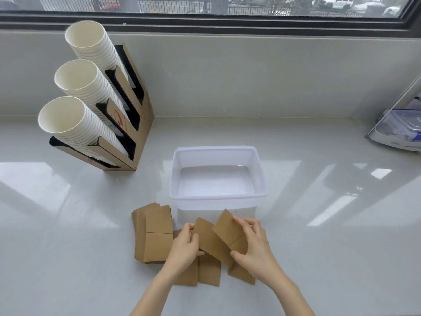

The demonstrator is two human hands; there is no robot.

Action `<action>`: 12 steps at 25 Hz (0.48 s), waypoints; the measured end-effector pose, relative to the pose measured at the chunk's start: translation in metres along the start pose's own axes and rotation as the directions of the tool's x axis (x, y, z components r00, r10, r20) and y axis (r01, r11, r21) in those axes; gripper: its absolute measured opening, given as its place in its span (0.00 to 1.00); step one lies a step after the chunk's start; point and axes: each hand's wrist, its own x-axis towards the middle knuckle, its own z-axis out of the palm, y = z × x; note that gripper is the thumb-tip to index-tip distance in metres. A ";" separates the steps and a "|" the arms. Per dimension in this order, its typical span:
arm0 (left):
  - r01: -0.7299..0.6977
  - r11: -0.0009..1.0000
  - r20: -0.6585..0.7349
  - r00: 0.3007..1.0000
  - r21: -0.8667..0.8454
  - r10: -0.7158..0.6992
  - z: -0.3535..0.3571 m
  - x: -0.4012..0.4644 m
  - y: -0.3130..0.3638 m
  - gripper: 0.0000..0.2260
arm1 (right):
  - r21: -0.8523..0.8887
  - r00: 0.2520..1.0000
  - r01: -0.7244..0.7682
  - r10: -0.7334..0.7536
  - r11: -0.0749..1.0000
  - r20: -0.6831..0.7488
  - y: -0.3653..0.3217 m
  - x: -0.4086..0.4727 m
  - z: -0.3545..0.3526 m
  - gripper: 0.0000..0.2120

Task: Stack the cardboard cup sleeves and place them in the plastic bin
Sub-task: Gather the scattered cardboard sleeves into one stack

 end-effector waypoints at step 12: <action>0.004 0.987 0.039 0.999 -0.161 0.003 0.002 -0.007 -0.001 0.03 | -0.149 0.973 0.222 -0.208 0.964 0.099 -0.015 0.005 0.019 0.30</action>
